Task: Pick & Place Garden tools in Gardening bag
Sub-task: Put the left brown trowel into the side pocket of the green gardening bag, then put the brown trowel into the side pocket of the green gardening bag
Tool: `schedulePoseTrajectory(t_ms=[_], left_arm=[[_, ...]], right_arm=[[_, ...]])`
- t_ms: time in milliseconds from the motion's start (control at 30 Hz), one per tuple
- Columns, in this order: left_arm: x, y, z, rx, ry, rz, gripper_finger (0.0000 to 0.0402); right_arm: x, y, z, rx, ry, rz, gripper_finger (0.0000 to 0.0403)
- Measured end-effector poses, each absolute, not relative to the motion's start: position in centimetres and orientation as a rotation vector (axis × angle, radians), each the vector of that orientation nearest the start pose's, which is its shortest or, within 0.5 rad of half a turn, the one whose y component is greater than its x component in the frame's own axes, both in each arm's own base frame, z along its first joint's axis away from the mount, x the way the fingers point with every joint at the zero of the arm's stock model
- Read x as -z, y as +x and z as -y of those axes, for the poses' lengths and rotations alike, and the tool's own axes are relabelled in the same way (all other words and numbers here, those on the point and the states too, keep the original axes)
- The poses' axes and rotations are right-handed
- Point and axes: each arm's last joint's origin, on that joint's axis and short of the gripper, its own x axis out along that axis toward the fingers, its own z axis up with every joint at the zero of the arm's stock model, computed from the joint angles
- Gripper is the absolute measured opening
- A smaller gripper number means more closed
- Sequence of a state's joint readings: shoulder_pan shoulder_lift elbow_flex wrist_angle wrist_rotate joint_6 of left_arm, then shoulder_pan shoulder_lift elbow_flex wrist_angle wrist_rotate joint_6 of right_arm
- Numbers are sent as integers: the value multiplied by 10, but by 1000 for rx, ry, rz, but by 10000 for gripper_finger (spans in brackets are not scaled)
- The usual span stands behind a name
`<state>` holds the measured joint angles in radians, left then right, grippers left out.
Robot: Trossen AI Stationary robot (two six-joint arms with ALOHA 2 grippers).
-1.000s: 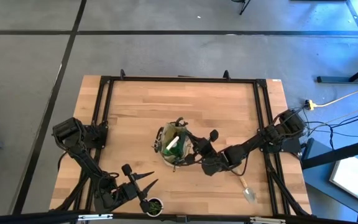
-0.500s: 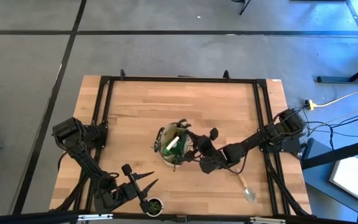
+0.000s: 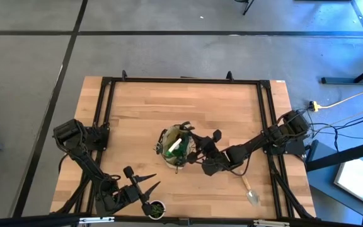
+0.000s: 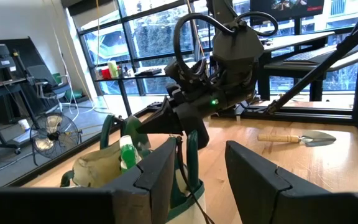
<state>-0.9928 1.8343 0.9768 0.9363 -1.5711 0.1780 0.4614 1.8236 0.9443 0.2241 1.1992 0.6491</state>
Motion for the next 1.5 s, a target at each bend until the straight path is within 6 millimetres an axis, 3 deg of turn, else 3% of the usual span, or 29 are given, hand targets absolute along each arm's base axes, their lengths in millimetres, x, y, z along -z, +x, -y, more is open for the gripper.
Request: schedulePoseTrajectory(t_ms=[167,300,667,833,1167,1333,1500], left_arm=[[-218,222,287,-577,96,-29,139],[-218,222,287,-577,96,-29,139],[-218,222,287,-577,97,-29,139],[-218,222,287,-577,103,-31,139],[-218,222,287,-577,106,-31,139],[-218,222,287,-577,106,-31,139],[-218,222,287,-577,105,-31,139]], right_arm=[[-168,330,-139,772,55,-225,22],[-177,333,-147,747,19,-228,60],[-182,332,-153,780,20,-194,250],[-183,329,-158,807,-10,-174,309],[-198,324,-178,796,-123,-135,322],[-218,319,-197,750,-118,-69,322],[-240,300,-219,762,-68,-4,322]])
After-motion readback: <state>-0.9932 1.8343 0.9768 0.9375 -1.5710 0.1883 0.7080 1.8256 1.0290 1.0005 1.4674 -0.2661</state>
